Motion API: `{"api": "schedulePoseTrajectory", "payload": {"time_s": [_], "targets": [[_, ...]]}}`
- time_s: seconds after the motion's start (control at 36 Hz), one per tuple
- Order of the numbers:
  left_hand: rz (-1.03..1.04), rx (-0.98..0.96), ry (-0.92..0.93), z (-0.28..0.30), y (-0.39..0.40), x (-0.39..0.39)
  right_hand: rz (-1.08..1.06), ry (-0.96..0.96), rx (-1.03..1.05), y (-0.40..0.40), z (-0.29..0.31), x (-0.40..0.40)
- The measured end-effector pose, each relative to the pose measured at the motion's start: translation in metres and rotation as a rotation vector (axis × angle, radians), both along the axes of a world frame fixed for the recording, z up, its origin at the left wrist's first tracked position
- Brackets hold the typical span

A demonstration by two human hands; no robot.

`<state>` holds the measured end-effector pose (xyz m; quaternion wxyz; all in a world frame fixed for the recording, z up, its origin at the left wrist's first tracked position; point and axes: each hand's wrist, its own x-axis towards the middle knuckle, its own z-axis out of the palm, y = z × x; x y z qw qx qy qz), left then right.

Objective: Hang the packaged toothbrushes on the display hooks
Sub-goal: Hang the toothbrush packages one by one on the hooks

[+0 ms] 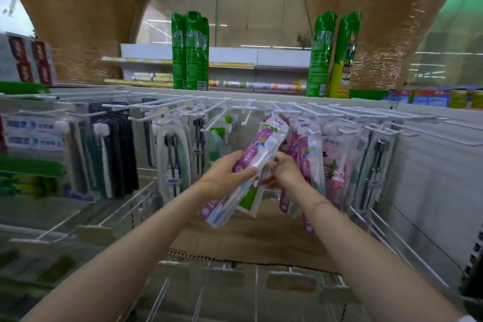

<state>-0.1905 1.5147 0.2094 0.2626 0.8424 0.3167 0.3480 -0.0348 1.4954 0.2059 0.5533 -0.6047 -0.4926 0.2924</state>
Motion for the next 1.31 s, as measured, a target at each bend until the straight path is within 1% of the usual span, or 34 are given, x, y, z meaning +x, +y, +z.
{"api": "schedulePoseTrajectory", "payload": {"time_s": [0.08,0.17,0.25,0.28,0.33,0.42,0.47,0.56,0.64,0.72,0.78,0.83,0.89,0.94,1.03,1.11,1.19,1.25,1.31], "targets": [[-0.06,-0.012,-0.012,-0.001,-0.009,0.003,0.083,0.058,0.02,-0.01,-0.002,0.0],[-0.111,-0.029,-0.041,-0.005,-0.02,0.008,0.071,0.11,0.063,-0.019,-0.01,0.002],[-0.162,-0.029,-0.082,-0.012,-0.028,0.009,0.1,0.252,0.113,-0.031,-0.017,-0.001],[-0.178,-0.012,-0.093,-0.014,-0.03,0.008,0.107,0.253,0.125,-0.035,-0.019,-0.003],[-0.219,0.014,-0.116,-0.016,-0.035,0.007,0.102,0.19,0.162,-0.041,-0.026,-0.004],[-0.306,-0.028,-0.209,-0.017,-0.046,0.005,0.123,0.089,0.246,-0.052,-0.033,-0.002],[-0.327,-0.037,-0.248,-0.018,-0.051,0.002,0.153,0.057,0.274,-0.06,-0.033,0.0],[-0.313,-0.014,-0.223,-0.022,-0.053,-0.003,0.153,0.042,0.277,-0.071,-0.032,0.001],[-0.334,-0.021,-0.212,-0.024,-0.053,-0.007,0.113,-0.037,0.316,-0.077,-0.037,0.005],[-0.336,-0.026,-0.214,-0.024,-0.054,-0.007,0.021,-0.196,0.238,-0.08,-0.036,0.008],[-0.314,-0.055,-0.225,-0.023,-0.053,-0.006,-0.019,-0.33,0.095,-0.084,-0.034,0.009],[-0.299,-0.117,-0.237,-0.024,-0.05,-0.005,-0.082,-0.402,-0.007,-0.087,-0.035,0.01],[-0.299,-0.173,-0.222,-0.023,-0.048,-0.004,-0.177,-0.417,-0.039,-0.087,-0.037,0.017],[-0.309,-0.194,-0.202,-0.021,-0.046,-0.002,-0.223,-0.436,-0.073,-0.089,-0.033,0.022],[-0.298,-0.173,-0.229,-0.018,-0.046,0.004,-0.201,-0.485,-0.15,-0.095,-0.028,0.025],[-0.288,-0.144,-0.226,-0.013,-0.047,0.013,-0.202,-0.497,-0.163,-0.098,-0.027,0.026],[-0.304,-0.132,-0.224,-0.012,-0.049,0.022,-0.167,-0.438,-0.161,-0.102,-0.027,0.027],[-0.275,-0.124,-0.218,-0.013,-0.046,0.027,-0.132,-0.405,-0.155,-0.106,-0.026,0.027],[-0.24,-0.17,-0.221,-0.015,-0.04,0.03,-0.11,-0.416,-0.16,-0.107,-0.025,0.029]]}}
